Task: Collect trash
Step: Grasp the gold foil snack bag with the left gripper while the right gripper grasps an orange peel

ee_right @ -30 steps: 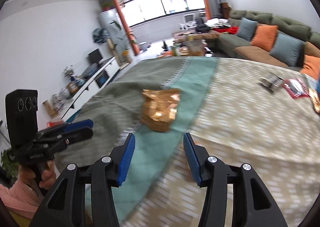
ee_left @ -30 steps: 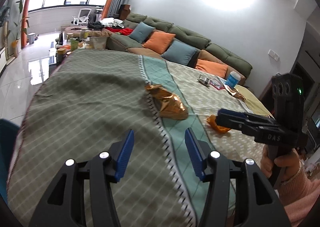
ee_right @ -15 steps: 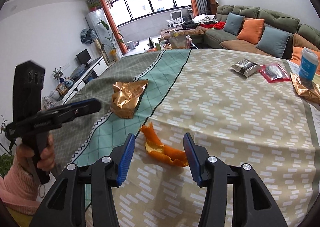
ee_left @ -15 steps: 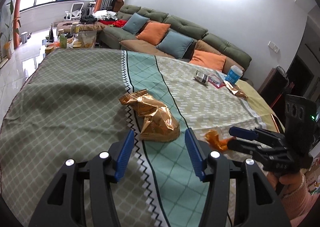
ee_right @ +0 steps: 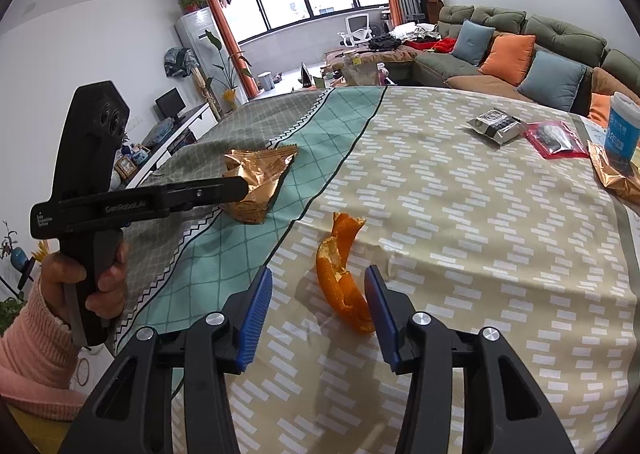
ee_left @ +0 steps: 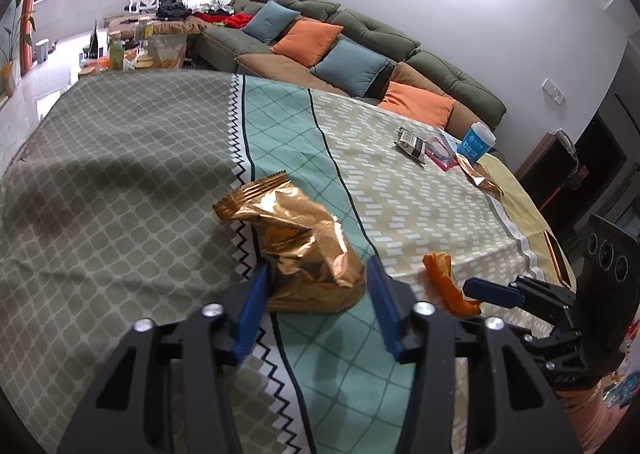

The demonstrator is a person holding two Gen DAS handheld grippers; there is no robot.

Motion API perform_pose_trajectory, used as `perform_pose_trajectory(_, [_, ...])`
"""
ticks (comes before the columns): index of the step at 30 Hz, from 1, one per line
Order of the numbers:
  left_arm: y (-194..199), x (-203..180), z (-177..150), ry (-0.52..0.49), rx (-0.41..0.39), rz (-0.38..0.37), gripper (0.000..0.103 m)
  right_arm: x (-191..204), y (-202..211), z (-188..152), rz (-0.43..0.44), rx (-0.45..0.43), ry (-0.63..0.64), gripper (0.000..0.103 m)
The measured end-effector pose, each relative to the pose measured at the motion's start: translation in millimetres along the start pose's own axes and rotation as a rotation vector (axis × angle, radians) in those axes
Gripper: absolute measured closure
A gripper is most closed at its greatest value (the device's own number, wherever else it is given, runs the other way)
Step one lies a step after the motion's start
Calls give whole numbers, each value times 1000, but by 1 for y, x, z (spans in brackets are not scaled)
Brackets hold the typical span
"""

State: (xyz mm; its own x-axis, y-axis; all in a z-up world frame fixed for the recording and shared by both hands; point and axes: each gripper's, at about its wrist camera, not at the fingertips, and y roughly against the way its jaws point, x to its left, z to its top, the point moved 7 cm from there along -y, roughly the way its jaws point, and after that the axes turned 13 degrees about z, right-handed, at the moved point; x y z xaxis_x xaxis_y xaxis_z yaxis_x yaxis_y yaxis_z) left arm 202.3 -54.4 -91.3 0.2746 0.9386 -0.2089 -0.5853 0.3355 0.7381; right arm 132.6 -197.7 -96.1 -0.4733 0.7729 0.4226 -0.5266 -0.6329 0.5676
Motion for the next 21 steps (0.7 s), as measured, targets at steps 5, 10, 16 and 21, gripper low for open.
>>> perform_pose_trajectory(5, [-4,3,-1,17,13,-12,66,-3,-3,0,-4,10,-14,67])
perform_pose_trajectory(10, [0,-1,0,4,-7,-9,69,-4,-3,-1,-9,15,-20,86])
perform_pose_trajectory(16, [10,-2,-3,-6,-28,-5,70,-3,-4,0,-13,15,-14,88])
perform_pose_trajectory(21, [22,-2,-8,-18,-47,7,70,-2,-2,2,-15,-3,-10,93])
